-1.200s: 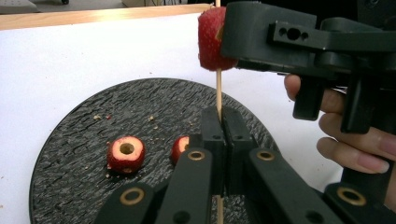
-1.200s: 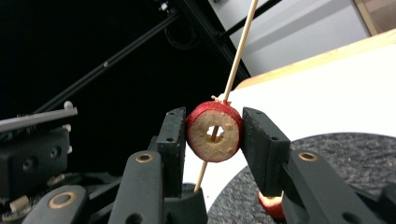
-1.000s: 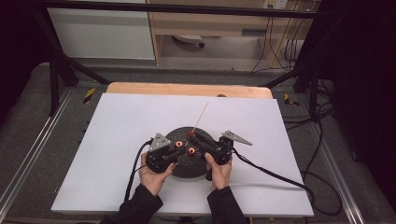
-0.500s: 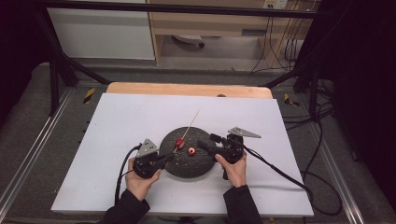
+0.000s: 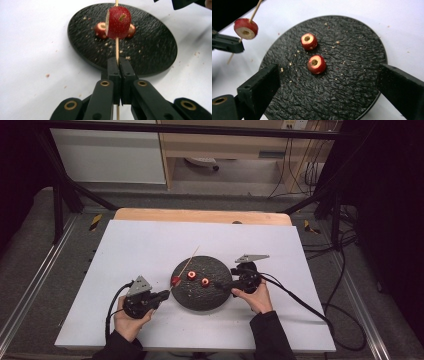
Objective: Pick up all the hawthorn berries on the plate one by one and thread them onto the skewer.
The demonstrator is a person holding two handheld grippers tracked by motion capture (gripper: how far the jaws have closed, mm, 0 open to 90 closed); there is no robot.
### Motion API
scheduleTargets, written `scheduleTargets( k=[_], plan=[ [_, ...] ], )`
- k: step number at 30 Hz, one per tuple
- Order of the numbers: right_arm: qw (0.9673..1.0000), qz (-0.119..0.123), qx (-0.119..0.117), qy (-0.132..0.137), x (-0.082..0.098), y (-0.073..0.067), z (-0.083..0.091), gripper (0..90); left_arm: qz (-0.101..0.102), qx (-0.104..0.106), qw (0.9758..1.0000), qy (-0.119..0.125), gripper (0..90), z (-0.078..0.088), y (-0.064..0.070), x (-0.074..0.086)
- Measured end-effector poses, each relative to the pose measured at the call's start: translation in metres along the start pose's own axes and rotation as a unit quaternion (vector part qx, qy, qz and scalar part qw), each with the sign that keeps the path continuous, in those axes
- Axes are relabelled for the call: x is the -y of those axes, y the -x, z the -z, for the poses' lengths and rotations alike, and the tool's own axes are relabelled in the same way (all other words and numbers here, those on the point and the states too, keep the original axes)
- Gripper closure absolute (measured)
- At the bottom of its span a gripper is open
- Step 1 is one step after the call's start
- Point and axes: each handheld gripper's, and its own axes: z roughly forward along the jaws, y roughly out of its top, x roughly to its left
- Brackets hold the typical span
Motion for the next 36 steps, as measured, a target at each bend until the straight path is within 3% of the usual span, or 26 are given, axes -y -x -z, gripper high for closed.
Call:
scheduleTargets(
  k=[4,7,11,17,22,28,31,36],
  plan=[
    [0.9987,0.031,0.005,-0.040,-0.013,-0.005,-0.008,7.5,0.000,-0.003,1.0000,-0.007,88.7,0.007,-0.006,0.009],
    [0.9955,0.049,0.014,-0.080,-0.022,-0.010,-0.016,8.0,0.000,-0.003,0.9999,-0.011,88.7,0.010,-0.009,0.013],
    [0.9880,0.087,0.020,-0.126,-0.033,-0.018,-0.028,10.8,-0.001,-0.005,0.9999,-0.015,88.7,0.014,-0.012,0.017],
    [0.9762,0.117,0.021,-0.181,-0.042,-0.026,-0.049,17.9,0.001,-0.005,0.9998,-0.018,88.6,0.015,-0.014,0.020],
    [0.9727,0.122,0.013,-0.197,-0.048,-0.027,-0.062,28.7,0.001,-0.005,0.9998,-0.021,88.6,0.014,-0.016,0.021],
    [0.9642,0.141,0.005,-0.225,-0.052,-0.026,-0.073,39.4,-0.001,-0.005,0.9997,-0.024,88.6,0.013,-0.015,0.021],
    [0.9572,0.153,0.003,-0.246,-0.053,-0.026,-0.077,44.2,-0.002,-0.004,0.9997,-0.025,88.6,0.013,-0.014,0.022],
    [0.9525,0.163,0.003,-0.257,-0.056,-0.026,-0.080,52.5,-0.002,-0.004,0.9997,-0.025,88.6,0.013,-0.014,0.022]
  ],
)
